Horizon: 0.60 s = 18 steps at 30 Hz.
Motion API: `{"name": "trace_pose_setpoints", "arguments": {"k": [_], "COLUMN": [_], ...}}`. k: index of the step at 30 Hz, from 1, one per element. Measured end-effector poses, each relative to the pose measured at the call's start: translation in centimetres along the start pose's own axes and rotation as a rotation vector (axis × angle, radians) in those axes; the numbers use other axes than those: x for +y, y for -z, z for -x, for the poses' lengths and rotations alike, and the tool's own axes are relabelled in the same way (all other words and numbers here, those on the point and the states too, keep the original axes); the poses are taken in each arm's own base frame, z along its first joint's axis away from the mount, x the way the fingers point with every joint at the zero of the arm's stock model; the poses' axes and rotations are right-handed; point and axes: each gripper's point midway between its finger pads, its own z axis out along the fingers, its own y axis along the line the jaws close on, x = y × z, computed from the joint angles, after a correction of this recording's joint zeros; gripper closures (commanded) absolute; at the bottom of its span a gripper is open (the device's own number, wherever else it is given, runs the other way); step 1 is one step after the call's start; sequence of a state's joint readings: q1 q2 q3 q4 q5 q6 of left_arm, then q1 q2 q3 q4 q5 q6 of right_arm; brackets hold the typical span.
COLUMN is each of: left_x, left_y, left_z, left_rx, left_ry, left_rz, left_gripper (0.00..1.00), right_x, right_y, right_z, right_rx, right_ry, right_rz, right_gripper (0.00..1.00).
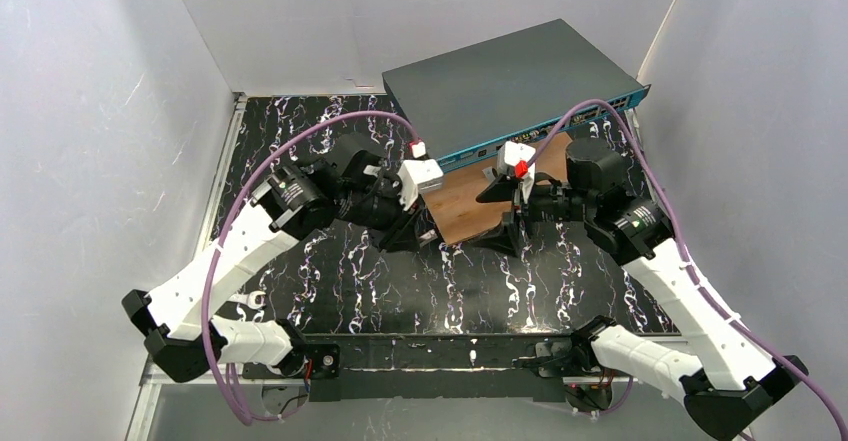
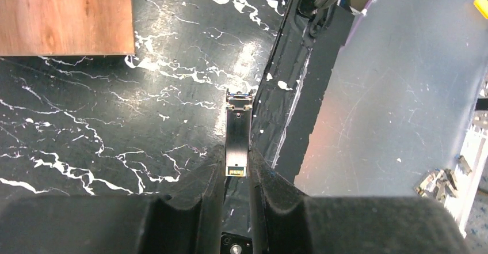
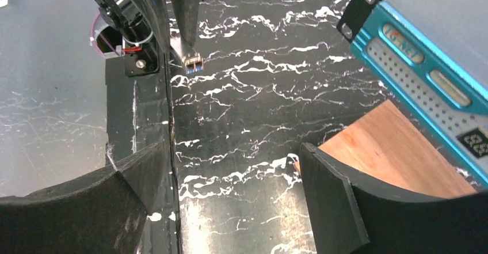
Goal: Insert the plug into the switch port
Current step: Pick up the plug from the center of the board.
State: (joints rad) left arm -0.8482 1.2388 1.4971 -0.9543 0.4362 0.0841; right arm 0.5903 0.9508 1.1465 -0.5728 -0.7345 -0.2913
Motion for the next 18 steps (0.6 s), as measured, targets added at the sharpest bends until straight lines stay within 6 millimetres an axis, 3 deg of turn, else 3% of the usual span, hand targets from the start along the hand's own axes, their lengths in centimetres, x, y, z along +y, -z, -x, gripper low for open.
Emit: {"name": "trace_pose_setpoints", "arguments": {"k": [8,18], "left_x": [-0.6,-1.5], "left_y": [-1.1,-1.8], "left_z": [2.3,3.3], "left_rx": [0.017,0.037], "left_ry": [-0.072,-0.115], "left_rz": [-0.059,-0.109], "left_gripper": [1.0,1.0], "right_x": [0.4,1.6], "right_y": [-1.1,-2.1], "right_z": [1.1,2.0], "right_rx": [-0.045,-0.071], "right_ry": [0.015,0.019], "right_rz": [0.073,0.131], "right_gripper": [0.14,0.18]}}
